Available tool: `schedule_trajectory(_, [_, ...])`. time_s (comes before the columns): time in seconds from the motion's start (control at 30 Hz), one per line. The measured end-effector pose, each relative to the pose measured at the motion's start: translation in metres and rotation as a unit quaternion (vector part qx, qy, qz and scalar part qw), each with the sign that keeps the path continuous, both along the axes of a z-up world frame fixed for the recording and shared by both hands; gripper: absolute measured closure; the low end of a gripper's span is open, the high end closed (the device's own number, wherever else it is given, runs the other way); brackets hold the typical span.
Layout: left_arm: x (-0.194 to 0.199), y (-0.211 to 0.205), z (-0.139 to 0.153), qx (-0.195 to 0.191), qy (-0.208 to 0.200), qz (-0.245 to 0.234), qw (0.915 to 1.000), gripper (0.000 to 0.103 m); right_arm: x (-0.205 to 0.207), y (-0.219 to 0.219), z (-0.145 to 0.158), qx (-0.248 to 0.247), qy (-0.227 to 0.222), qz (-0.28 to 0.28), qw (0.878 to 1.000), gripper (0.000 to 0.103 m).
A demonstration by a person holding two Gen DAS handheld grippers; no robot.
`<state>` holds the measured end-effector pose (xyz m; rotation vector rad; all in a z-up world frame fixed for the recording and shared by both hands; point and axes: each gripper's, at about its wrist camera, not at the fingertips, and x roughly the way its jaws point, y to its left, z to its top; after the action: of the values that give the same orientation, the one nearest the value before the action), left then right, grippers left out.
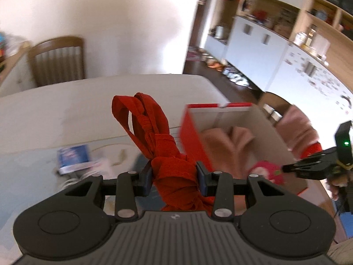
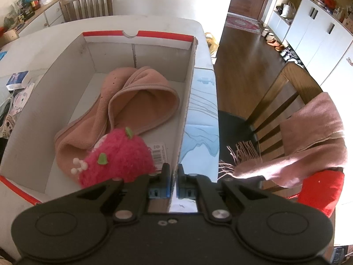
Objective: Organize objects
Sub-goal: 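Carry the red cloth into the box beside the towel and release it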
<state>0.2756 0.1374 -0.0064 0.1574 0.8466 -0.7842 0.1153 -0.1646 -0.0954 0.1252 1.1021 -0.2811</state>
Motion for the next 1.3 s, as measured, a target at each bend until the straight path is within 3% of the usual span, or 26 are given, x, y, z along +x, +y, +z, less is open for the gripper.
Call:
schedule_trajectory(0.3, [-0.016, -0.080, -0.001, -0.002, 0.001, -0.081, 0.9967, 0.065, 0.001, 0.001, -0.001, 0.005, -0.001, 0.002, 1.000, 0.098])
schedule_trajectory(0.6, [-0.020, -0.138, -0.026, 0.028, 0.020, -0.122, 0.9920, 0.065, -0.001, -0.005, -0.001, 0.026, -0.004, 0.010, 1.000, 0.095])
schedule_trajectory(0.97, [-0.013, -0.186, -0.080, 0.120, 0.027, -0.149, 0.9811, 0.065, -0.001, -0.009, -0.001, 0.036, -0.004, 0.014, 0.999, 0.096])
schedule_trajectory(1.3, [-0.004, -0.202, -0.115, 0.170, 0.048, -0.154, 0.9721, 0.065, 0.000, -0.010, -0.003, 0.040, -0.001, 0.014, 0.999, 0.095])
